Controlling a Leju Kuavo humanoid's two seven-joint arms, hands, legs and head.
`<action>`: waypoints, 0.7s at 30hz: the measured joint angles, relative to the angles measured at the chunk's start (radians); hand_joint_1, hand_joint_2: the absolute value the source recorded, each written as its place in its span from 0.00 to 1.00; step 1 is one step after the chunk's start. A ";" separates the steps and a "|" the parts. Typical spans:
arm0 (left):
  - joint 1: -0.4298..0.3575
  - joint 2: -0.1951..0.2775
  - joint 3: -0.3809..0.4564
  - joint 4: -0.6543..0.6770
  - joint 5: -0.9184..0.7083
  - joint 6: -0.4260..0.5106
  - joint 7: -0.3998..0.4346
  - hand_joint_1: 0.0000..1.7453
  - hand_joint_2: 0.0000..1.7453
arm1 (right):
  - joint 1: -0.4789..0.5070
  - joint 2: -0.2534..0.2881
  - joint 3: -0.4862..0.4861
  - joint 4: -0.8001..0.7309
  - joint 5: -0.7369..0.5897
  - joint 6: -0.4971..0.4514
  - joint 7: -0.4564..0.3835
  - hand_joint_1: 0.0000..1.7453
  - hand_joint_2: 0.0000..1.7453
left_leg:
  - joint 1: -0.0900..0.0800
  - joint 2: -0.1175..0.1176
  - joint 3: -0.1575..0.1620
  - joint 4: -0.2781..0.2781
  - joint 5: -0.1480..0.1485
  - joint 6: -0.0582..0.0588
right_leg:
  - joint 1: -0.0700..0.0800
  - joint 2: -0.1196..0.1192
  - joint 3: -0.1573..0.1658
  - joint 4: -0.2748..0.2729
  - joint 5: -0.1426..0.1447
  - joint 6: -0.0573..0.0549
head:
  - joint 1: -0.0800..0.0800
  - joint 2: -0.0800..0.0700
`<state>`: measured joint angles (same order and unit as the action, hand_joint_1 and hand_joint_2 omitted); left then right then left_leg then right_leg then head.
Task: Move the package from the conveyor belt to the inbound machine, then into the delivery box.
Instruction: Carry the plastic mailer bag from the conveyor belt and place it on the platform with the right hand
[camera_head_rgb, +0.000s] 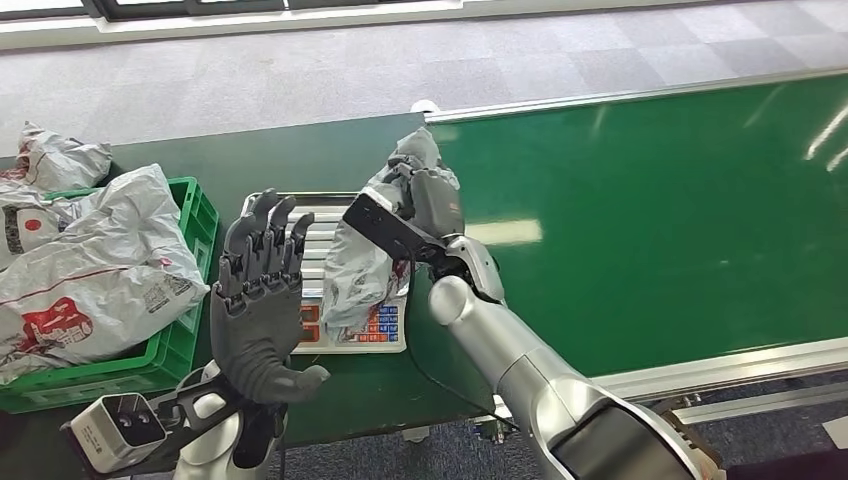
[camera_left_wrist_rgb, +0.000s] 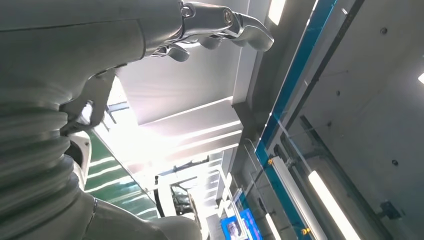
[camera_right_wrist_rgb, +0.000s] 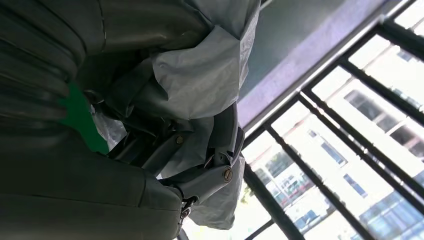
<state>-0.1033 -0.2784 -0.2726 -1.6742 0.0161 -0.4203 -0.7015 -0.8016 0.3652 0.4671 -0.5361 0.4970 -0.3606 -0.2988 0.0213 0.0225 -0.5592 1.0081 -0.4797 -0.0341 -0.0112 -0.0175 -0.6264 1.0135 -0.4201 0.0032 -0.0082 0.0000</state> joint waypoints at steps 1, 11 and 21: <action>-0.004 -0.001 0.000 0.002 0.000 -0.010 0.000 0.00 1.00 | -0.007 0.000 0.020 0.012 -0.015 0.050 -0.022 1.00 1.00 | 0.000 0.000 0.000 0.000 0.000 0.000 | 0.000 0.000 0.000 0.000 0.000 0.000 | 0.000 0.000; -0.038 -0.009 0.026 0.030 0.004 -0.088 0.000 0.00 1.00 | -0.025 0.003 0.151 0.060 -0.175 0.460 -0.320 1.00 1.00 | 0.000 0.000 0.000 0.000 0.000 0.000 | 0.000 0.000 -0.001 0.000 0.000 0.000 | 0.000 0.000; -0.036 -0.010 0.046 0.026 -0.021 -0.078 -0.001 0.00 1.00 | -0.040 0.003 0.223 0.073 -0.162 0.265 -0.172 0.00 1.00 | -0.001 0.000 0.000 0.000 0.000 0.000 | 0.000 0.000 -0.001 0.000 0.000 0.000 | 0.000 0.000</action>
<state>-0.1391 -0.2888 -0.2262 -1.6479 -0.0051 -0.4985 -0.7021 -0.8420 0.3677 0.6899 -0.4627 0.3351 -0.0955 -0.4709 0.0207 0.0226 -0.5594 1.0083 -0.4797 -0.0341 -0.0115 -0.0174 -0.6269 1.0135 -0.4200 0.0033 -0.0083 0.0000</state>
